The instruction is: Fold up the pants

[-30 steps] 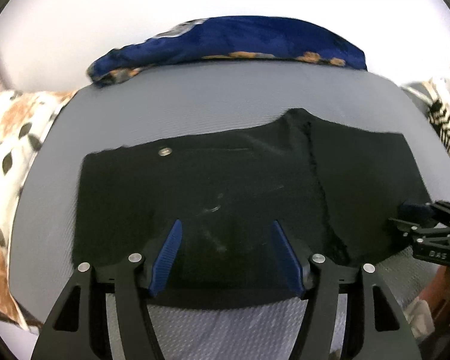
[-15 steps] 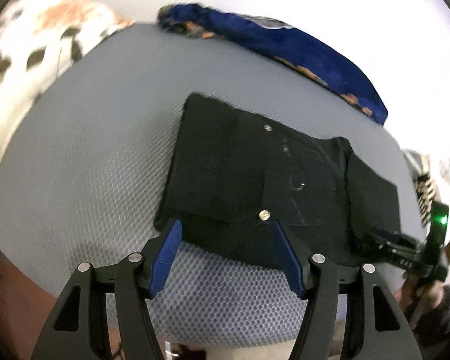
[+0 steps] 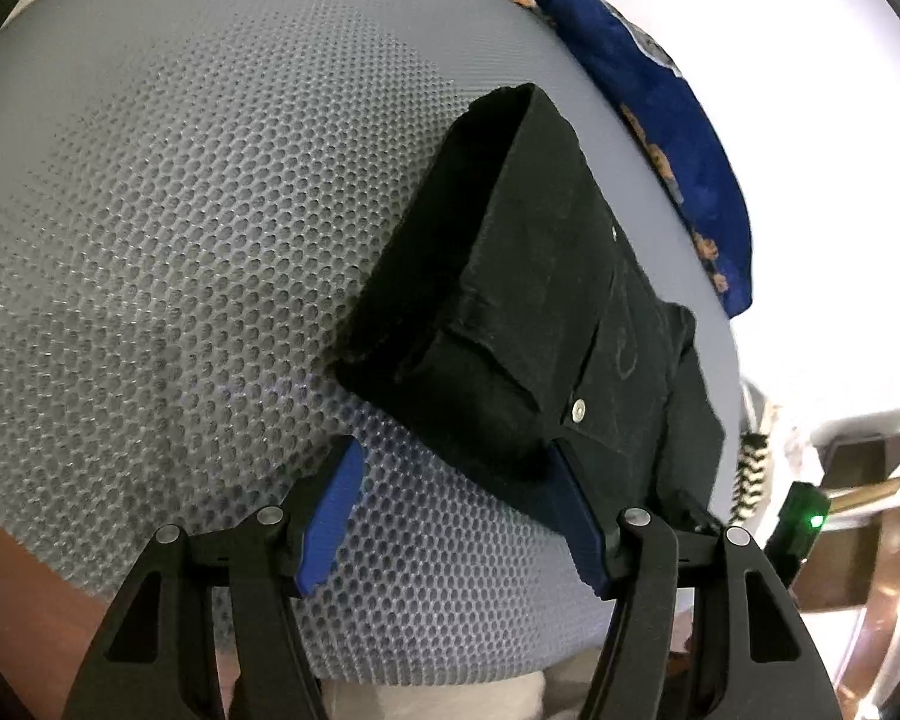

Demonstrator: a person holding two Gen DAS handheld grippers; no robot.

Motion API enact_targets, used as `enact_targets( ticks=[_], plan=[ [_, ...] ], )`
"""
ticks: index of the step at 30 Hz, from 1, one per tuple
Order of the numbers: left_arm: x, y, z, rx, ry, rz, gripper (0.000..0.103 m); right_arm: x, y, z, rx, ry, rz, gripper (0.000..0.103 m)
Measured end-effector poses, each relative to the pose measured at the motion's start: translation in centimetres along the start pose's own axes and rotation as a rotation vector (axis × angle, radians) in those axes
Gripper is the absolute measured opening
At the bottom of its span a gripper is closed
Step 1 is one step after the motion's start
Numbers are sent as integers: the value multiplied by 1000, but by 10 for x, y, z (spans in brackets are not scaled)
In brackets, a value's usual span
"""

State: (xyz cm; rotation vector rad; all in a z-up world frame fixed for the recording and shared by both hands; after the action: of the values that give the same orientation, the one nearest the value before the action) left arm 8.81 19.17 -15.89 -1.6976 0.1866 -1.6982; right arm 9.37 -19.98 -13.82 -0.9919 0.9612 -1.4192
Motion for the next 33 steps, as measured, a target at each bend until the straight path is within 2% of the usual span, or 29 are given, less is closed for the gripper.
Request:
enact_targets(
  ticks=[7,17,20,29,31,33],
  plan=[
    [-9,-7,10,30,11,-60,63,-1,1,-2,16,37,0,72],
    [-26,-14,35,53,32,-238,67,2,3,-4,18,57,9,73],
    [-22,-11,41,56,63,-224,67,2,3,-3,16,60,11,73],
    [5,8,40,23,265,-118,66,0,5,-3,22,61,6,75],
    [9,15,37,19,285,-90,55,0,6,-3,22,61,6,75],
    [9,20,37,17,286,-68,48,-1,6,-3,23,59,8,77]
  ],
)
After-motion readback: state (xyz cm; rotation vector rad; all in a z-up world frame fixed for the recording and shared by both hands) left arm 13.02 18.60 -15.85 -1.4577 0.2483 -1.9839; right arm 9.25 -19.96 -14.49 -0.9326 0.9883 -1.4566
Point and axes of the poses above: each gripper's, at about its wrist camera, not at the fingertips, and y roughly the way its jaws point, x to its right, z to its top, the point moved 2 cm from there along y, roughly the way its jaws point, and after that the axes turned 15 degrees about -z, right-handed, at the moved point
